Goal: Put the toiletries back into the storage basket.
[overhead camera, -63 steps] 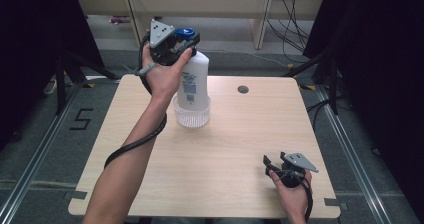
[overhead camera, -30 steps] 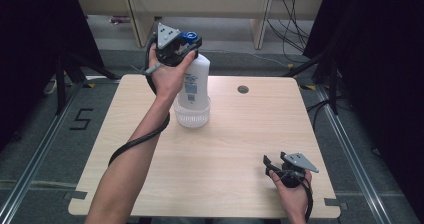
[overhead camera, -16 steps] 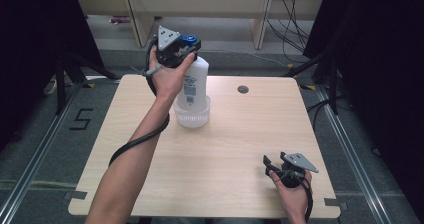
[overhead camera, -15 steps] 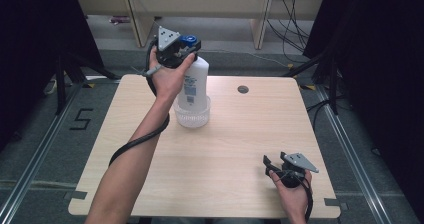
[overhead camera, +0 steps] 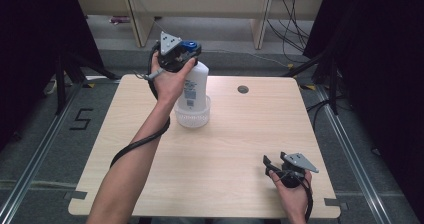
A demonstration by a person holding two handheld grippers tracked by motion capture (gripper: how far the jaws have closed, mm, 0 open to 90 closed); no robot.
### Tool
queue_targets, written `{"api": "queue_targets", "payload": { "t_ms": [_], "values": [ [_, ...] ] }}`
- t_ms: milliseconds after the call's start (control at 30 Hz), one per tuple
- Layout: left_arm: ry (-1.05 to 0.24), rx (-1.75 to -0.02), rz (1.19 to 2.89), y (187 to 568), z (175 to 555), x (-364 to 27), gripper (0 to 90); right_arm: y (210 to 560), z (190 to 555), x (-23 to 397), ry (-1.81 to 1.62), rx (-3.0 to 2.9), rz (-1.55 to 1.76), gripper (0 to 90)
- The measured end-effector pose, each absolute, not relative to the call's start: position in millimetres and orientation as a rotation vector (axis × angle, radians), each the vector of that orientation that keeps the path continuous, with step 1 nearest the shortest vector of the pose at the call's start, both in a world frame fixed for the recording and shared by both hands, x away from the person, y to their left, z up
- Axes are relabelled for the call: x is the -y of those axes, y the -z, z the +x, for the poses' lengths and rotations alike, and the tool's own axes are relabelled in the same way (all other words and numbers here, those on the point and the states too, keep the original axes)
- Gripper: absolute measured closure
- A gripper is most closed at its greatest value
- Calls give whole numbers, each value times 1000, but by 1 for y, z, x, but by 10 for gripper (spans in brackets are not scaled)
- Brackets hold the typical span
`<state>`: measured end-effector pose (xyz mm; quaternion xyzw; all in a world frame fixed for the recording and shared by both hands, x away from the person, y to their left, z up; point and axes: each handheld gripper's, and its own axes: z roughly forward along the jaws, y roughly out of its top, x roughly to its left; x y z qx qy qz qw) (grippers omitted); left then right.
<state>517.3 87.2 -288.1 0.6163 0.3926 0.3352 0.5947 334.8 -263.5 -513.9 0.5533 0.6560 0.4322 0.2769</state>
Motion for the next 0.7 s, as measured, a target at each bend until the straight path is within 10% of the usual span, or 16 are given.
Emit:
{"api": "queue_targets", "payload": {
  "t_ms": [700],
  "values": [
    [-775, -938, 1462, 315, 520, -86, 595, 513, 335, 266, -1130, -1787, 1451, 322]
  ]
}}
